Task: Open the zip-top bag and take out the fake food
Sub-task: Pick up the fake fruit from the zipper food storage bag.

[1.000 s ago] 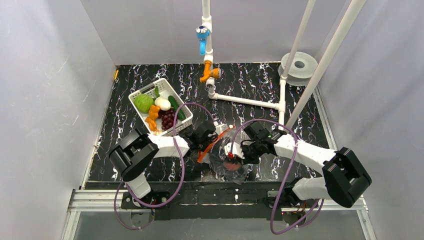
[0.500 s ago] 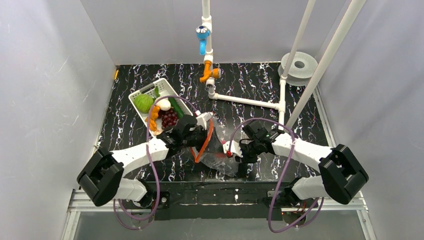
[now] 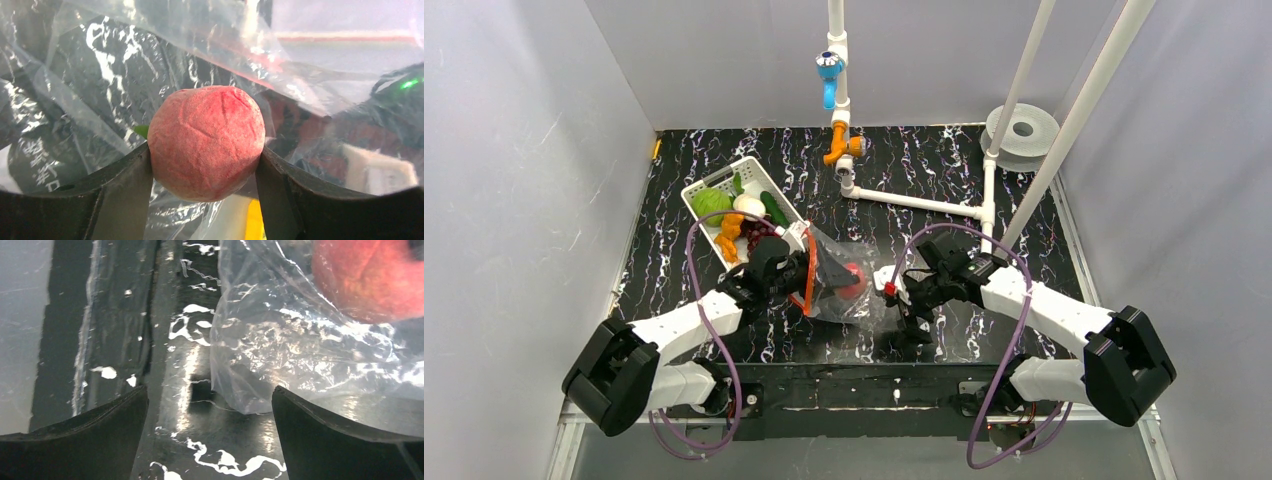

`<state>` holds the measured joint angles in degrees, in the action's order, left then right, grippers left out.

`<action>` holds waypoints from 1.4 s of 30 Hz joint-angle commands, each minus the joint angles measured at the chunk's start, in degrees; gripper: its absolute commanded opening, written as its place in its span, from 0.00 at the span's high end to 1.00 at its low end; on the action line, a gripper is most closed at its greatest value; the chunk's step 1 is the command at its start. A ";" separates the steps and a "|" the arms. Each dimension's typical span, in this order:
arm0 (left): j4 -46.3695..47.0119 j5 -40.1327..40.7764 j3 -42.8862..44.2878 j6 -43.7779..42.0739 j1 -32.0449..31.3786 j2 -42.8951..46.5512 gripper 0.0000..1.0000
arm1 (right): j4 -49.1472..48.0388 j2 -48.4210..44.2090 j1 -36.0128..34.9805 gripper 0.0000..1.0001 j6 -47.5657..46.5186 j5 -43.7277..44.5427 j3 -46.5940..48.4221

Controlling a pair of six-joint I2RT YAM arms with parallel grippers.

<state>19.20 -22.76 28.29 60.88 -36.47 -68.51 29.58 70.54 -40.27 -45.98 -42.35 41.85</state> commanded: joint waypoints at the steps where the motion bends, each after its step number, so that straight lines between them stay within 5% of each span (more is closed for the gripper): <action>1: 9.51 6.14 -1.65 9.58 -1.50 0.58 1.00 | -9.88 -0.76 -0.69 0.02 6.46 6.19 -0.40; 9: 16.96 8.87 -5.02 16.52 -2.65 -0.13 1.00 | -14.68 -0.28 -0.69 0.10 9.95 13.16 -0.80; 13: 19.41 9.24 -6.20 18.62 -2.73 0.06 1.00 | -13.50 0.21 -0.69 0.38 9.78 13.05 0.11; 18: 17.79 10.19 -7.20 18.47 -2.70 2.25 1.00 | -12.01 -0.36 -0.60 0.96 7.94 12.36 0.35; 19: 16.72 10.46 -7.39 18.22 -2.76 3.23 1.00 | -11.81 -0.47 -0.52 0.99 7.54 12.38 0.32; 30: -2.17 14.91 -7.93 17.62 -1.61 17.79 1.00 | -9.12 -2.57 3.74 0.99 4.87 12.79 0.52; 42: -37.39 29.46 3.12 11.28 -0.42 31.91 1.00 | -8.93 -2.39 5.99 0.99 4.50 13.96 0.34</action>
<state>-5.41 -0.34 26.68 75.99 -37.39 -38.26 20.03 68.99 -34.76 -40.77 -28.67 41.36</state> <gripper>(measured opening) 0.626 0.023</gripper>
